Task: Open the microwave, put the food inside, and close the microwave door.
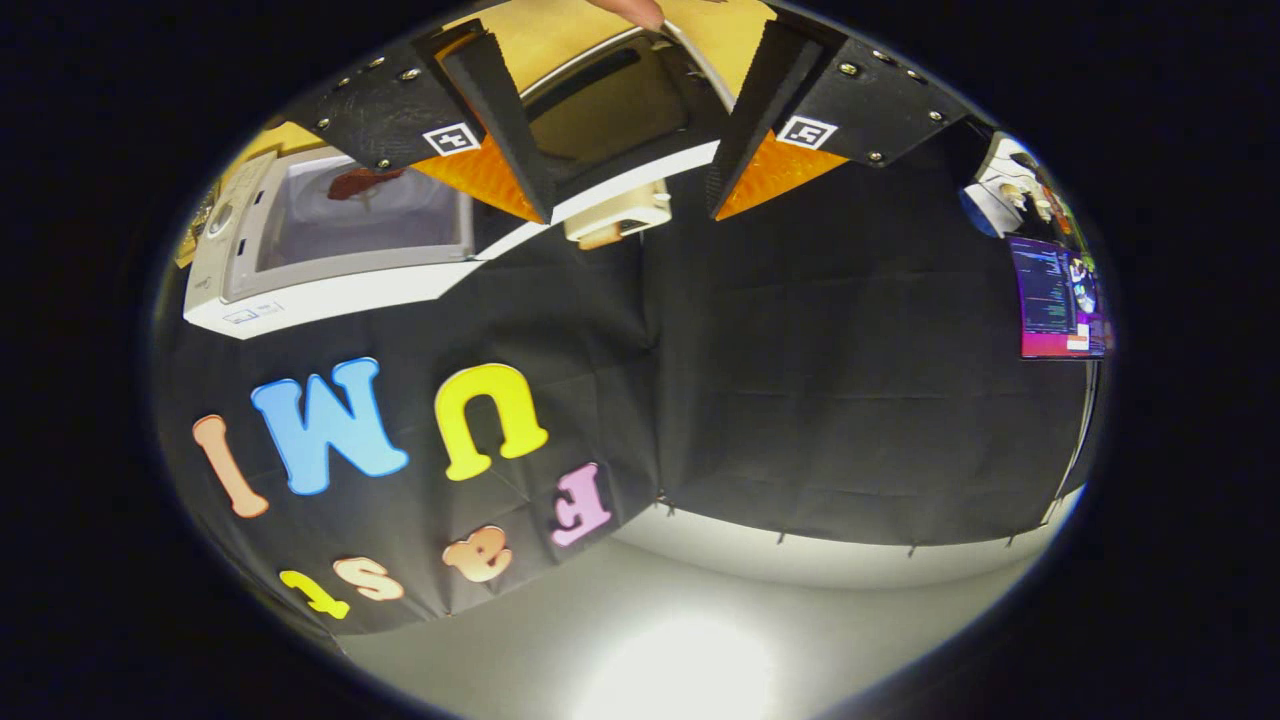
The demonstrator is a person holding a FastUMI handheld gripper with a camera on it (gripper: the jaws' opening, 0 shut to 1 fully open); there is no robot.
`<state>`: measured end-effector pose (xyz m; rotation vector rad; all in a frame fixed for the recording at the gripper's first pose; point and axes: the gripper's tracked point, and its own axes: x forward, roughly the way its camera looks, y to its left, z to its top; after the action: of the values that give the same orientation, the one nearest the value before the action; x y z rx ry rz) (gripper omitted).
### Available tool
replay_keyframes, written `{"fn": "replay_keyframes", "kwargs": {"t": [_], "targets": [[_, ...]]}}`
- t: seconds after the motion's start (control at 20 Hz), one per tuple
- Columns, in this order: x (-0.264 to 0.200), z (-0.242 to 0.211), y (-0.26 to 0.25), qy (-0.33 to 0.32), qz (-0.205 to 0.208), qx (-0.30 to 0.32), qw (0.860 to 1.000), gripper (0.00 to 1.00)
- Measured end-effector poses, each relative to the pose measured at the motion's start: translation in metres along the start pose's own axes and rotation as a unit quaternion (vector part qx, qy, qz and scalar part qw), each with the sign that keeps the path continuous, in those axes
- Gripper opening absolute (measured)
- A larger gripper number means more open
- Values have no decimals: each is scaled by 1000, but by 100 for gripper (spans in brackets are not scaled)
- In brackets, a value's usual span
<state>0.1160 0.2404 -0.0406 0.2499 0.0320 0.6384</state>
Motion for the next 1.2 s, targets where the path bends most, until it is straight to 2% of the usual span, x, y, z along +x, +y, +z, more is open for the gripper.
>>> {"fn": "replay_keyframes", "kwargs": {"t": [0.15, 0.25, 0.4, 0.5, 0.6, 0.65, 0.7, 0.8, 0.85, 1.0, 1.1, 1.2], "targets": [[-2, -14, 56, 23, 62, -7, 998, 92], [1, -20, 84, 23, 80, -26, 996, 92], [20, -57, 117, 47, 102, -35, 993, 92], [36, -87, 124, 78, 100, -31, 991, 80], [51, -118, 114, 115, 77, -27, 990, 61], [57, -134, 113, 132, 76, -18, 988, 43], [62, -146, 111, 145, 69, -16, 987, 38], [68, -163, 87, 156, 35, -34, 987, 36], [69, -166, 74, 160, 16, -48, 986, 7], [63, -167, 64, 146, -5, -62, 987, 1], [57, -168, 53, 139, -29, -104, 984, 1], [47, -166, 48, 141, -39, -113, 983, 1]]}}
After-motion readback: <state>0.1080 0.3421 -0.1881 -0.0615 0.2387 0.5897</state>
